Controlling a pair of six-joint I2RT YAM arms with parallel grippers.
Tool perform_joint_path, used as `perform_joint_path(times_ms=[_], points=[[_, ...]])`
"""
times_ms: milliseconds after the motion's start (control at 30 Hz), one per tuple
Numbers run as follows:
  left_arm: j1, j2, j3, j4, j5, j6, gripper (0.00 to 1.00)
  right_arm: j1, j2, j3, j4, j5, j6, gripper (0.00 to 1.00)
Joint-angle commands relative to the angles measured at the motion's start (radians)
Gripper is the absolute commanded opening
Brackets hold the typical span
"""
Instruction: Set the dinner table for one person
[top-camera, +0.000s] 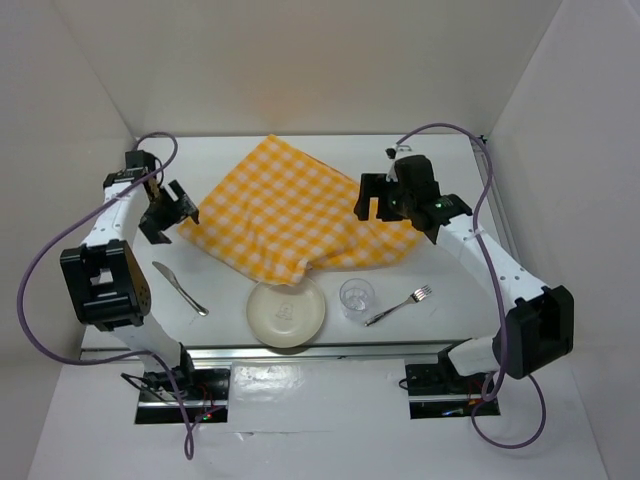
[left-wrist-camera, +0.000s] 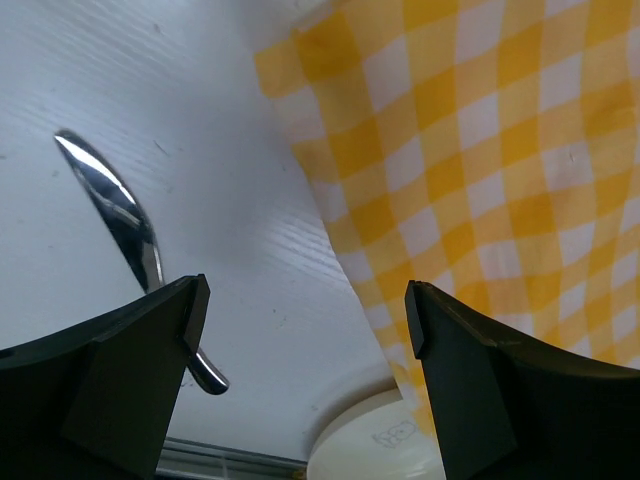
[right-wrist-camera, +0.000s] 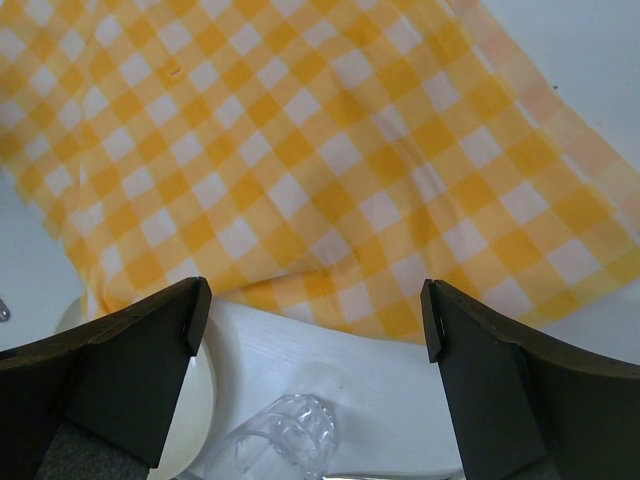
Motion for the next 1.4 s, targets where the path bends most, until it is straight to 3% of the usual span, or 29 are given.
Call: perform_joint_path(times_ms=[0,533,667,700,800,833,1067,1367], points=[[0.023,0.078,-0.027,0.063,0.170,-0.044,1.00,0.006,0.007,0.039,-0.007,-0.036,-0.001,1.00],[0.032,0.328,-0.007,0.210,0.241,-0.107,1.00,0.006,-0.035,-0.094,-0.082,-0.161,0.109,1.00],[0.032,0.376,0.032,0.221,0.241,-0.107,0.71,-0.003,-0.035,-0.161,-0.117,-0.170,0.235,1.00],[0.032,0.376,0.033,0.221,0.241,-0.107,0.47,-0.019,-0.035,-0.196,-0.117,-0.158,0.296,1.00],[0.032,0.367,0.045,0.230,0.241,-0.107,0.05,-0.095,-0.044,-0.293,-0.076,-0.202,0.408,1.00],[0.032,0.357,0.045,0.230,0.241,-0.107,0.00,-0.114,-0.044,-0.324,-0.044,-0.222,0.424,1.00],[0.032,0.295,0.065,0.219,0.283,-0.068,0.00,-0.195,-0.044,-0.442,0.200,-0.227,0.508,1.00],[0.032,0.285,0.086,0.187,0.307,-0.045,0.00,-0.208,0.187,-0.453,0.404,-0.286,0.599,1.00]])
